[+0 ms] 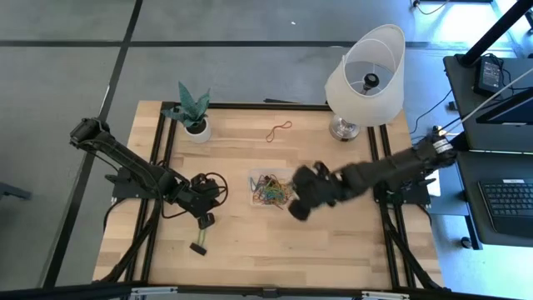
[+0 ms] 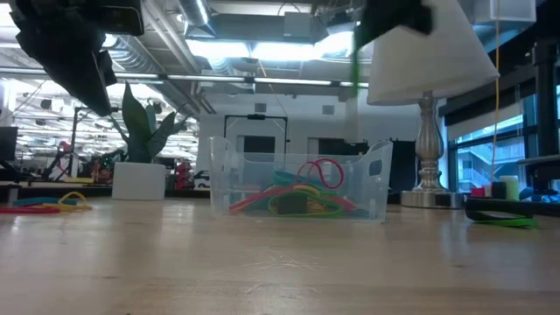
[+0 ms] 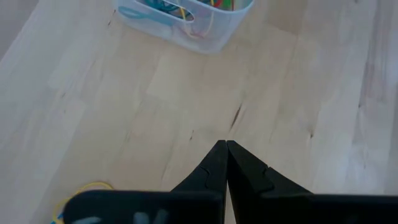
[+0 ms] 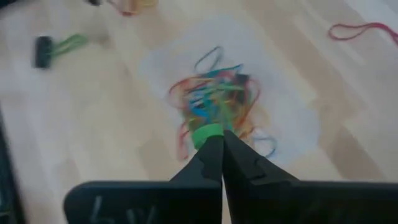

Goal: Pick and place rubber bands into bin
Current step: Put the bottom right green rubber band into the transparent bin, then put the yellow rubber band into the transparent bin

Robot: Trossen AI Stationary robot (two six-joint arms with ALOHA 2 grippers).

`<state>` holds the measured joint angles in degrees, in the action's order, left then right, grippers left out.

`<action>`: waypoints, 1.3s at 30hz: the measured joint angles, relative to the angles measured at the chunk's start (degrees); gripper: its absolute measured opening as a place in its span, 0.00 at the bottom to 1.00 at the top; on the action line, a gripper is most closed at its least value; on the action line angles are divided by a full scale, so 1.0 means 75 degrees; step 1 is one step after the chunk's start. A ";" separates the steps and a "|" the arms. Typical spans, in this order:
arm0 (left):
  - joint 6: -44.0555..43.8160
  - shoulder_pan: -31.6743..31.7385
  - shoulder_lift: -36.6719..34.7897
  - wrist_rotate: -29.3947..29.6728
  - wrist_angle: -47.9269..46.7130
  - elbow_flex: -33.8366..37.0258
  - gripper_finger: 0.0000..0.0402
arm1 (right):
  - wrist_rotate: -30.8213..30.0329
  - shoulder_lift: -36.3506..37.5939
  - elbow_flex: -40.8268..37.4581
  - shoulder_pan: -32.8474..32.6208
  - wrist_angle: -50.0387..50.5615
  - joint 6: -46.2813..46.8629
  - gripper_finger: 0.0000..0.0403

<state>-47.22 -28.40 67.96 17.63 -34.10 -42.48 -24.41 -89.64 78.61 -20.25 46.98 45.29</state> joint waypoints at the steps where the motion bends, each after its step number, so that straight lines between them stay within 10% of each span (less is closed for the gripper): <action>1: -0.0003 0.0000 0.0000 0.0032 0.0005 0.0000 0.01 | 0.0170 -0.0018 -0.0015 0.0272 -0.0030 -0.0234 0.00; 19: -0.0017 0.0000 0.0000 0.0105 0.0066 0.0000 0.01 | 0.1893 -0.1992 -0.0035 0.2026 -0.0032 -0.1988 0.01; 39: -0.0161 0.0000 0.0000 -0.0028 -0.0359 -0.0015 0.01 | 0.1961 -0.1973 0.1171 0.2021 0.2245 -0.2723 0.30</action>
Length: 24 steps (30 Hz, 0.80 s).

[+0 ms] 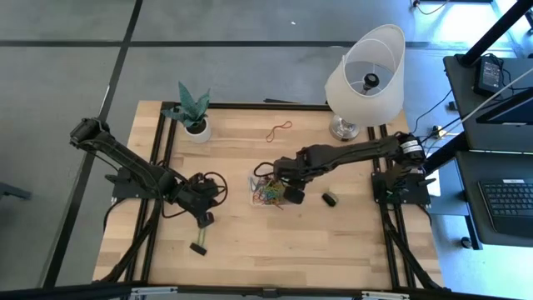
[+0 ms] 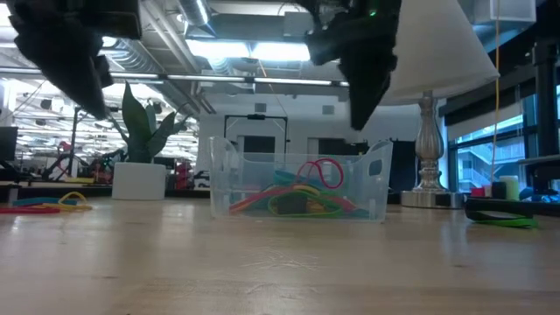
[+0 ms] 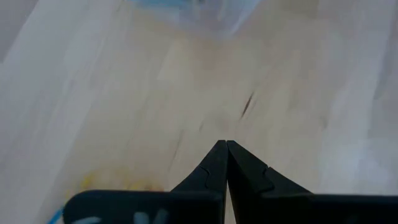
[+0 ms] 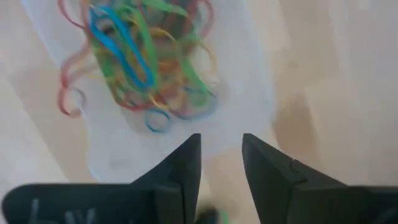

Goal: Pick and place rubber bands into bin
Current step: Put the yellow rubber band into the transparent bin

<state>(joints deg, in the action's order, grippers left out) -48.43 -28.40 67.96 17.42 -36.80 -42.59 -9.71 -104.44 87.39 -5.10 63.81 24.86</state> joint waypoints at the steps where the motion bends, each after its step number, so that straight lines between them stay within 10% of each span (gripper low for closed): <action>1: -0.0148 0.0000 0.0000 -0.0107 -0.0297 -0.0044 0.01 | -0.0123 0.0087 0.0015 -0.0041 0.0170 0.0002 0.30; 10: -0.1521 0.0341 -0.0012 -0.0668 -0.2504 -0.0400 0.03 | -0.0518 0.2594 -0.1726 -0.0617 -0.1066 0.0737 0.21; 24: -0.3155 0.2315 -0.0009 -0.0790 -0.2626 0.0244 0.33 | -0.0503 0.5695 -0.5865 -0.1974 -0.3099 0.4313 0.11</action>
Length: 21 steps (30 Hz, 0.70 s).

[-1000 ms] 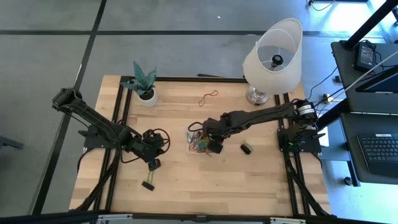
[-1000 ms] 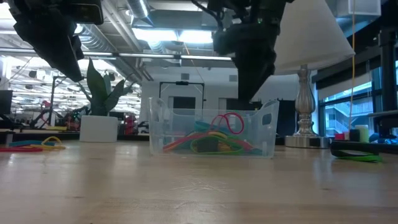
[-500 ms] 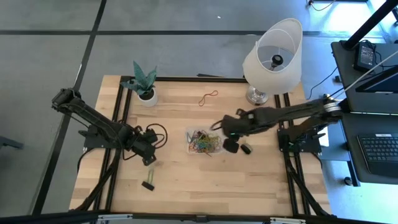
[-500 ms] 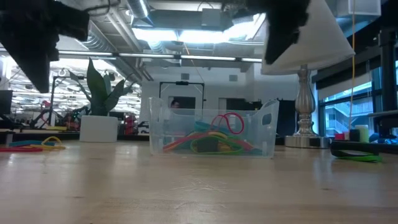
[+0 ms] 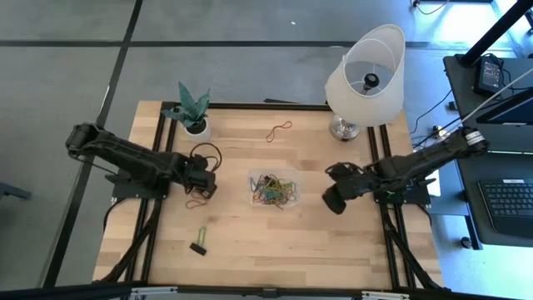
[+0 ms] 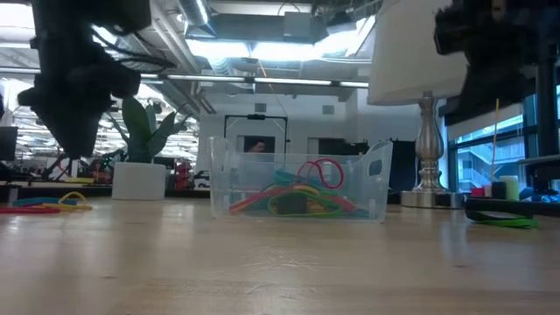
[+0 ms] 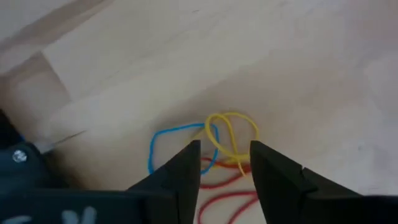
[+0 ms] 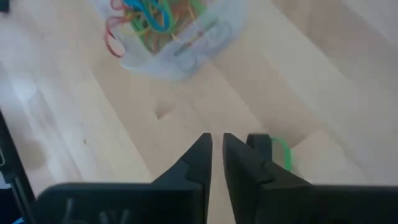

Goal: Pick and place rubber bands into bin
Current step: Put the yellow rubber band into the transparent bin

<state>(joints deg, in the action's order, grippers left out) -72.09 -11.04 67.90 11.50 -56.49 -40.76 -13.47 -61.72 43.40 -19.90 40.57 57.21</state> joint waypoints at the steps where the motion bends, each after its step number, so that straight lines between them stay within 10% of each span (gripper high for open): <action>1: -0.0090 0.0084 0.0000 -0.0004 0.0079 0.0075 0.34 | -0.0008 0.0035 -0.0179 -0.0076 -0.0141 0.0122 0.11; 21: -0.0218 0.0503 0.0770 -0.0137 0.1560 0.0925 0.29 | -0.0012 0.0074 -0.0764 -0.0338 -0.0761 -0.0227 0.08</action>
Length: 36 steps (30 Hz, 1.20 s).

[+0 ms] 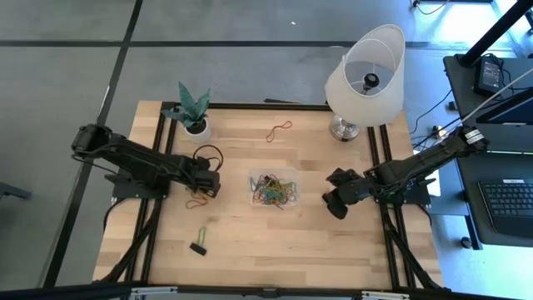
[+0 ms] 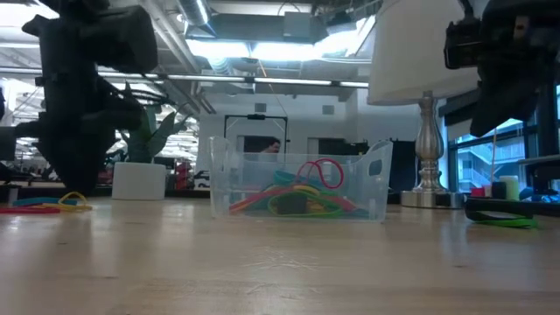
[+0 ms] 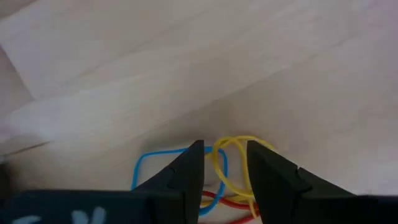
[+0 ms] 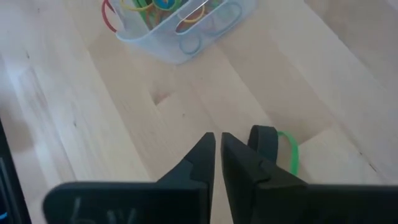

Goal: Pick and place rubber bands into bin
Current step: Put the yellow rubber band into the transparent bin

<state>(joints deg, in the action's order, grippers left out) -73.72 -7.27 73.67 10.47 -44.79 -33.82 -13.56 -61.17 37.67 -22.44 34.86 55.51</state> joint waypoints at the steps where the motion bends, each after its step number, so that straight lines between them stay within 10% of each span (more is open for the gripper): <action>1: -0.0006 -0.0002 0.0121 -0.0007 0.0022 0.0000 0.28 | 0.0000 0.0000 0.0000 0.0000 -0.0001 -0.0038 0.08; 12: 0.0202 -0.0023 0.0507 -0.0188 0.0064 -0.0553 0.02 | 0.0003 0.0000 0.0000 0.0000 0.0007 -0.0265 0.08; 36: 0.3056 -0.0527 0.0492 0.1053 -0.2300 -0.5160 0.01 | -0.0008 0.0000 0.0000 0.0000 0.0019 -0.0882 0.08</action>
<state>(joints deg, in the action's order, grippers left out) -50.81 -11.22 77.36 18.36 -62.04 -72.52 -13.62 -61.17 37.67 -22.44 35.00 48.89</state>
